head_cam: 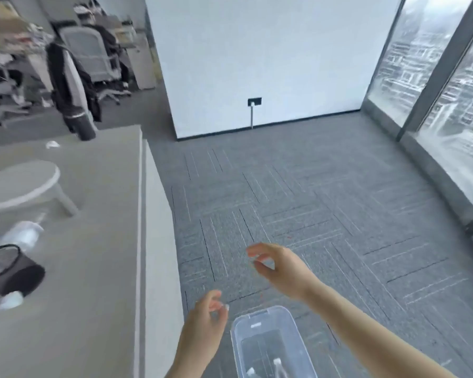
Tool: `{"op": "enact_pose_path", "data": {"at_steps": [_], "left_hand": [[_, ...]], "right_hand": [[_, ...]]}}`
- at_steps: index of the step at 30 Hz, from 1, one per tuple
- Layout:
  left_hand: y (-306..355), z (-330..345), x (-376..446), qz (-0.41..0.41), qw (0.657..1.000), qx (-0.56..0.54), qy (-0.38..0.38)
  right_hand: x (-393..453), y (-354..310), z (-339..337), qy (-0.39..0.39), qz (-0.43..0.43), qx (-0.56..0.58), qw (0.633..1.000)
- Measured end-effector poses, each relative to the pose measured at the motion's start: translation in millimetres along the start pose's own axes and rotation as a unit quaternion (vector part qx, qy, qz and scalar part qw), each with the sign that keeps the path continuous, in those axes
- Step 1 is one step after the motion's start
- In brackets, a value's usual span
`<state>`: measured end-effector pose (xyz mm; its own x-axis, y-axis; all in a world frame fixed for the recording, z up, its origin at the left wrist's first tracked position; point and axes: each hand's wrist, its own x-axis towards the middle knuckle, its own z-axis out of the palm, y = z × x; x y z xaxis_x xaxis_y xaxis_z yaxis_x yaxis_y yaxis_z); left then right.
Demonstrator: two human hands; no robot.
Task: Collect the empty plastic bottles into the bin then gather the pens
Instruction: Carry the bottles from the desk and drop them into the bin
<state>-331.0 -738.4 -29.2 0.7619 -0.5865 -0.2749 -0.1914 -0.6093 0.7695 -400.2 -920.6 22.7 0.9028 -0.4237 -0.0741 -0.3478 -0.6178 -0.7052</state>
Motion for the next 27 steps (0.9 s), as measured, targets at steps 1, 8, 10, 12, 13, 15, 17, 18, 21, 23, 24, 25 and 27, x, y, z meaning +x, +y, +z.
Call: {"op": "enact_pose_path", "data": {"at_steps": [1, 8, 10, 12, 13, 15, 17, 18, 21, 23, 24, 25, 27], "left_hand": [[9.3, -21.4, -7.2, 0.012, 1.0, -0.009, 0.026], [15.5, -183.1, -67.6, 0.045, 0.978, -0.048, 0.2], [-0.1, -227.1, -91.3, 0.04, 0.967, -0.059, 0.244], [-23.2, -266.2, -120.3, 0.031, 0.957, -0.071, 0.281], [-37.2, -283.7, -136.9, 0.026, 0.952, -0.078, 0.293], [-70.5, -316.2, -171.4, 0.01, 0.947, -0.086, 0.308], [-105.5, -346.4, -203.4, -0.003, 0.946, -0.082, 0.315], [-122.1, -360.3, -217.6, -0.01, 0.945, -0.076, 0.317], [-168.9, -399.8, -255.4, -0.039, 0.945, -0.052, 0.322], [-193.0, -421.3, -275.4, -0.055, 0.942, -0.039, 0.327], [-203.1, -430.2, -283.7, -0.062, 0.942, -0.037, 0.328], [-211.7, -438.4, -290.6, -0.068, 0.942, -0.037, 0.327], [-227.4, -451.8, -300.9, -0.079, 0.943, -0.039, 0.321]], "right_hand": [[3.2, -25.9, -9.5, 0.005, -0.021, 0.002, 1.0], [7.8, -190.3, -6.8, -0.009, -0.138, 0.046, 0.989], [1.9, -229.5, 11.5, -0.023, -0.161, 0.072, 0.984], [-5.2, -265.0, 36.3, -0.036, -0.181, 0.095, 0.978], [-8.7, -280.7, 51.8, -0.044, -0.188, 0.103, 0.976], [-16.9, -310.9, 87.9, -0.07, -0.194, 0.118, 0.972], [-25.7, -339.1, 126.9, -0.091, -0.196, 0.123, 0.968], [-30.0, -353.0, 146.3, -0.1, -0.199, 0.123, 0.967], [-41.7, -394.4, 205.1, -0.129, -0.204, 0.129, 0.962], [-48.4, -417.2, 240.2, -0.146, -0.213, 0.123, 0.958], [-52.1, -427.4, 255.1, -0.155, -0.215, 0.119, 0.957], [-55.1, -436.6, 269.0, -0.165, -0.213, 0.115, 0.956], [-60.0, -452.8, 292.1, -0.179, -0.215, 0.103, 0.954]]}}
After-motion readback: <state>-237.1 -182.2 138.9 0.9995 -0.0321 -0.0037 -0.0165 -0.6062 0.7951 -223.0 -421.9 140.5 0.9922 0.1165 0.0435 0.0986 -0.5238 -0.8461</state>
